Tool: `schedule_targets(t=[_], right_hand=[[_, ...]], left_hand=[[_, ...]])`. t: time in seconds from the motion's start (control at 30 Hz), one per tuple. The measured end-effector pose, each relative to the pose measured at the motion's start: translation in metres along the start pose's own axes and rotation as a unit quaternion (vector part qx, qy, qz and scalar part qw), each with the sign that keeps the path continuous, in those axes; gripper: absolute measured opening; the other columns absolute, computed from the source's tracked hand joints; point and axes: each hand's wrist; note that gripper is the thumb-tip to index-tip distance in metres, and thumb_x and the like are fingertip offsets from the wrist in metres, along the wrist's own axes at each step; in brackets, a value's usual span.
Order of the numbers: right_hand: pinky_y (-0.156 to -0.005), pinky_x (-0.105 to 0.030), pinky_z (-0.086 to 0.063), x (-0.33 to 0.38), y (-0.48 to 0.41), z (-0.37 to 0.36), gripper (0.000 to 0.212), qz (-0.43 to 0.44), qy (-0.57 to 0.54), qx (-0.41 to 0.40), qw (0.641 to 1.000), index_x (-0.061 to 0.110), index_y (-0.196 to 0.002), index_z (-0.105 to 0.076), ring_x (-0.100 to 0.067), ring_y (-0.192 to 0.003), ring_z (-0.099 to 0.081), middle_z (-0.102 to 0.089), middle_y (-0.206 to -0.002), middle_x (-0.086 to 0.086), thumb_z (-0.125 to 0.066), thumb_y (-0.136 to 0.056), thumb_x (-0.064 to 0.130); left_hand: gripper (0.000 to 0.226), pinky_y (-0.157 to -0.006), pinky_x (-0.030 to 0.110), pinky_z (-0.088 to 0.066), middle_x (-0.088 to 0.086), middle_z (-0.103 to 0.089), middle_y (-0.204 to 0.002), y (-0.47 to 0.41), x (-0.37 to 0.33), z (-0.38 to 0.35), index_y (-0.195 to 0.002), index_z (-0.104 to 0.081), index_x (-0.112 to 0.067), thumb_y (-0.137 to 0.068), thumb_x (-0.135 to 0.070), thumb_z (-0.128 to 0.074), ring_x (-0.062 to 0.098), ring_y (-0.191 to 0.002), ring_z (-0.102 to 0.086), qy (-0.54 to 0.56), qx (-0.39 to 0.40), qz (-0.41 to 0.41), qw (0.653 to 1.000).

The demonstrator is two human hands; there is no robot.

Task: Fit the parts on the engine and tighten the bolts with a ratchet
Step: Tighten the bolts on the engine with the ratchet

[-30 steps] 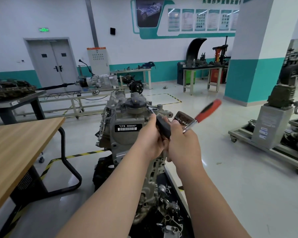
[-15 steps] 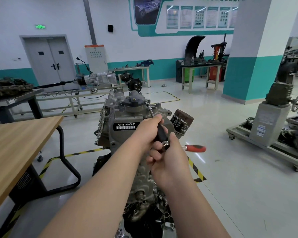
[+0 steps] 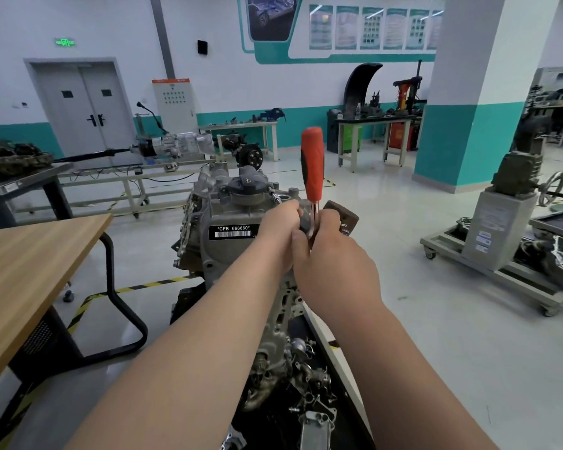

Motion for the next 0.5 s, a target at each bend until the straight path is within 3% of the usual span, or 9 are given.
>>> schedule_targets(t=[0.07,0.2,0.33,0.4,0.5], right_hand=[[-0.044,-0.028,-0.022,0.002,-0.002,0.002,0.017,0.012,0.015,0.01,1.0,0.025,-0.098,-0.026,-0.006,-0.051,-0.037,-0.04,-0.064,0.013,-0.032,-0.102,0.041],[-0.05,-0.033,-0.031,0.004,-0.008,-0.002,0.023,-0.009,-0.038,0.044,0.998,0.017,-0.109,-0.035,-0.019,-0.063,-0.048,-0.046,-0.07,0.008,-0.032,-0.102,0.039],[-0.07,-0.042,-0.049,0.006,-0.011,-0.004,0.03,-0.081,-0.212,0.042,0.973,0.012,-0.117,-0.043,-0.026,-0.083,-0.06,-0.064,-0.091,-0.004,-0.036,-0.101,0.037],[-0.077,-0.045,-0.052,0.007,-0.015,-0.006,0.035,-0.154,-0.332,0.039,0.93,0.009,-0.115,-0.05,-0.029,-0.081,-0.062,-0.068,-0.096,-0.01,-0.038,-0.1,0.039],[-0.052,-0.034,-0.043,0.007,-0.015,-0.009,0.036,-0.268,-0.542,0.048,0.795,0.008,-0.104,-0.059,-0.018,-0.043,-0.044,-0.057,-0.063,-0.004,-0.039,-0.101,0.038]], left_hand=[[0.034,-0.046,0.021,-0.034,-0.004,-0.046,-0.048,0.001,-0.006,-0.001,-0.063,-0.043,-0.015,-0.095,-0.014,-0.052,0.014,-0.048,-0.041,0.004,0.007,0.021,1.0],[0.012,-0.053,0.021,-0.039,0.003,-0.057,-0.074,0.002,-0.007,0.002,-0.08,-0.056,-0.015,-0.091,-0.017,-0.054,0.017,-0.059,-0.049,0.009,-0.012,0.045,0.999],[0.038,-0.055,0.024,-0.034,-0.007,-0.057,-0.048,0.005,-0.001,0.008,-0.065,-0.055,-0.016,-0.098,-0.034,-0.049,0.011,-0.053,-0.042,0.1,0.045,0.065,0.992],[0.049,-0.057,0.025,-0.031,-0.004,-0.061,-0.053,0.006,0.005,0.011,-0.065,-0.064,-0.015,-0.099,-0.044,-0.044,0.012,-0.057,-0.039,0.122,0.087,0.063,0.987],[0.046,-0.042,0.018,-0.029,-0.001,-0.052,-0.047,0.01,0.01,0.015,-0.074,-0.058,-0.017,-0.097,-0.053,-0.044,0.012,-0.038,-0.037,0.11,0.11,0.068,0.985]])
Point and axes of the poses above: each hand's wrist, its own y-axis away from the middle knuckle, its own z-axis out of the back of the hand, x = y × z
